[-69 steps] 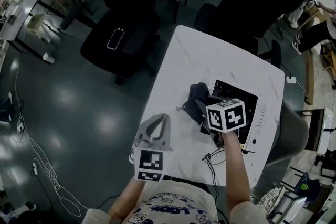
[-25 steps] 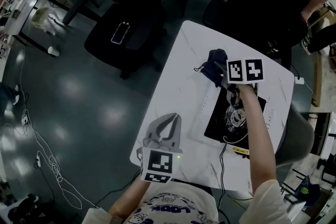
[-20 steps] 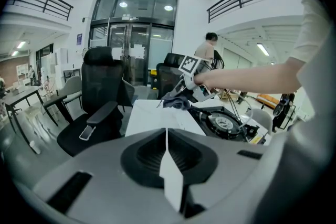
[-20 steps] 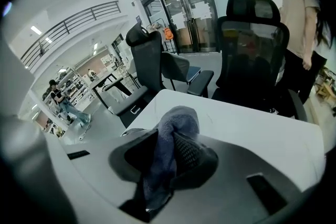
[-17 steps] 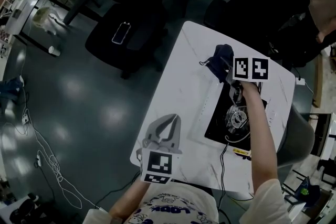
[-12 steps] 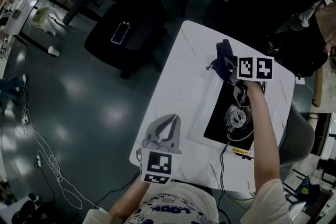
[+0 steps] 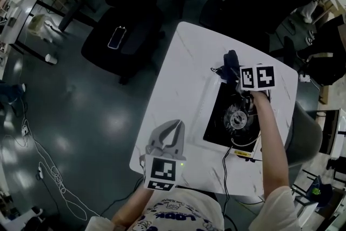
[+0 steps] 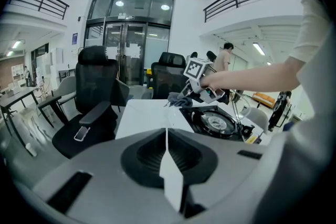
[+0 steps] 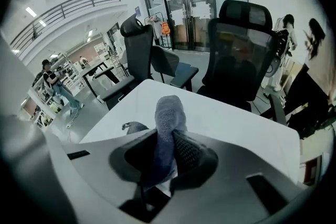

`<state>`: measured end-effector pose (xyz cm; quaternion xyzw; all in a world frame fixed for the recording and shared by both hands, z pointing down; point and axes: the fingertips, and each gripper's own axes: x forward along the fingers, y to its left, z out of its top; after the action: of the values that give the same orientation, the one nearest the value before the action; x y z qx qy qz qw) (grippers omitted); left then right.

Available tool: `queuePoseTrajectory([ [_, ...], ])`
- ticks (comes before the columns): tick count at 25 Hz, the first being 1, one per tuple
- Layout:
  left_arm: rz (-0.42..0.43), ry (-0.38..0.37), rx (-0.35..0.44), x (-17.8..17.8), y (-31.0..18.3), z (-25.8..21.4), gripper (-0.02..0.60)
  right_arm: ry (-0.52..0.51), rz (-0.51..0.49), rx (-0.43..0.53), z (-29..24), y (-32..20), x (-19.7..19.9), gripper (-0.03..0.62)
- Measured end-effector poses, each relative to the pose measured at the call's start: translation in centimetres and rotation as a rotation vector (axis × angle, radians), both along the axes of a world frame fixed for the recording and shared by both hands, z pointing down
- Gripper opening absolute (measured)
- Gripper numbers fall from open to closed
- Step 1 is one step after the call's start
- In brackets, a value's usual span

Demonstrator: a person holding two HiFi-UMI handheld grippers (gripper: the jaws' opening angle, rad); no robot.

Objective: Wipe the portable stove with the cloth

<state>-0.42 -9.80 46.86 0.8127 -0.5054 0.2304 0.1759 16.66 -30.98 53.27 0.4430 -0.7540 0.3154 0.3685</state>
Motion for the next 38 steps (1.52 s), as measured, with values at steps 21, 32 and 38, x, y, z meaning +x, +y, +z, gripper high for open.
queuePoseTrajectory([
  [21, 0.060, -0.004, 0.025, 3.0, 0.1, -1.0, 0.021, 0.107, 0.009, -0.038, 0.0, 2.1, 7.6, 0.091],
  [32, 0.092, -0.003, 0.028, 5.4, 0.1, -1.1, 0.021, 0.153, 0.032, -0.061, 0.1, 3.2, 12.5, 0.091],
  [38, 0.112, -0.001, 0.029, 7.0, 0.2, -1.1, 0.021, 0.172, 0.056, -0.060, 0.2, 3.8, 15.5, 0.091],
])
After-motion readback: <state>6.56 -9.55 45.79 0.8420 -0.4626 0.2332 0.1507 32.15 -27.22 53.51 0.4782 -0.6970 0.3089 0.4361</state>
